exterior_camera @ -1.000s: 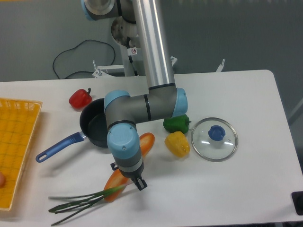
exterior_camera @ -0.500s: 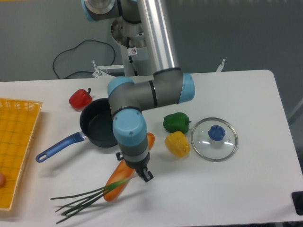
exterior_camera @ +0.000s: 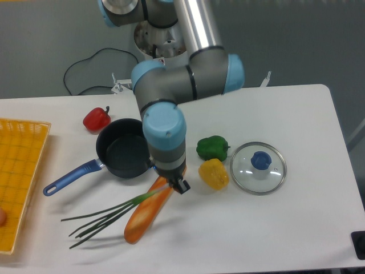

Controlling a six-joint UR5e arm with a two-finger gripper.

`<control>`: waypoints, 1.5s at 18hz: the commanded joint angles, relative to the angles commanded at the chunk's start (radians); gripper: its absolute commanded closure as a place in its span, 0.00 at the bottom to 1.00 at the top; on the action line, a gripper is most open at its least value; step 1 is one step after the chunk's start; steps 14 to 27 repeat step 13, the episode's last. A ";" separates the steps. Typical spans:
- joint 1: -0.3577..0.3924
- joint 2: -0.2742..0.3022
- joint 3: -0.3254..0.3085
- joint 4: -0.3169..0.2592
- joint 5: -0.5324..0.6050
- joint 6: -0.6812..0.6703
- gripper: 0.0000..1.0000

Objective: Pick up the green onion
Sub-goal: 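Lift the green onion up off the table with the gripper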

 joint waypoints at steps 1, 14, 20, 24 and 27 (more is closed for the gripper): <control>0.003 0.011 -0.002 -0.002 -0.003 0.002 0.91; 0.028 0.049 -0.037 -0.002 -0.020 0.031 0.91; 0.028 0.049 -0.037 -0.002 -0.020 0.031 0.91; 0.028 0.049 -0.037 -0.002 -0.020 0.031 0.91; 0.028 0.049 -0.037 -0.002 -0.020 0.031 0.91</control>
